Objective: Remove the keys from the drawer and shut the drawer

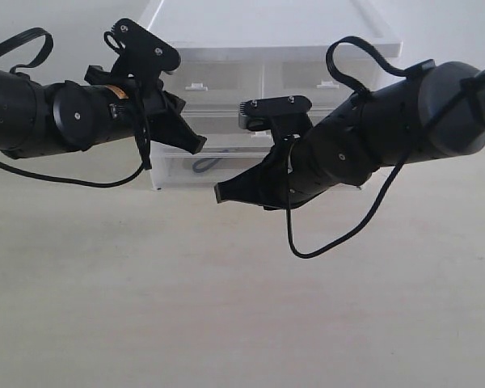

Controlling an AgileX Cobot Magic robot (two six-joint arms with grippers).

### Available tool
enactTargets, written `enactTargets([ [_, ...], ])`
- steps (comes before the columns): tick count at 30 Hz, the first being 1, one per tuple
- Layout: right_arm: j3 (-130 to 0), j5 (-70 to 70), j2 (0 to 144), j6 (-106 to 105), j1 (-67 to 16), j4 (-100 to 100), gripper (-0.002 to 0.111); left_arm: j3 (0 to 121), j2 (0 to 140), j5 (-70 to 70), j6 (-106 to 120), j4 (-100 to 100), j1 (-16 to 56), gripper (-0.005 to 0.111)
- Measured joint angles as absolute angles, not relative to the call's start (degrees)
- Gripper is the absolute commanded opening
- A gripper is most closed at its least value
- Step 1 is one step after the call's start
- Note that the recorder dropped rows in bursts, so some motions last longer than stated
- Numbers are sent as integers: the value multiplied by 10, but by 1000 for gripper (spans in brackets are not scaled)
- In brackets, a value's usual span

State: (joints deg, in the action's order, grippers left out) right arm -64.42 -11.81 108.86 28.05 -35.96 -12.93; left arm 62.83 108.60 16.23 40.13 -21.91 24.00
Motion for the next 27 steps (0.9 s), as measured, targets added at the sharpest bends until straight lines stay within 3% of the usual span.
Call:
enactTargets([
  [15, -644, -120, 1089, 277, -360, -129, 0, 628, 1086, 162, 463, -230, 240, 4],
  [27, -644, -116, 1089, 273, -360, -131, 0, 630, 1078, 150, 499, -365, 240, 4],
])
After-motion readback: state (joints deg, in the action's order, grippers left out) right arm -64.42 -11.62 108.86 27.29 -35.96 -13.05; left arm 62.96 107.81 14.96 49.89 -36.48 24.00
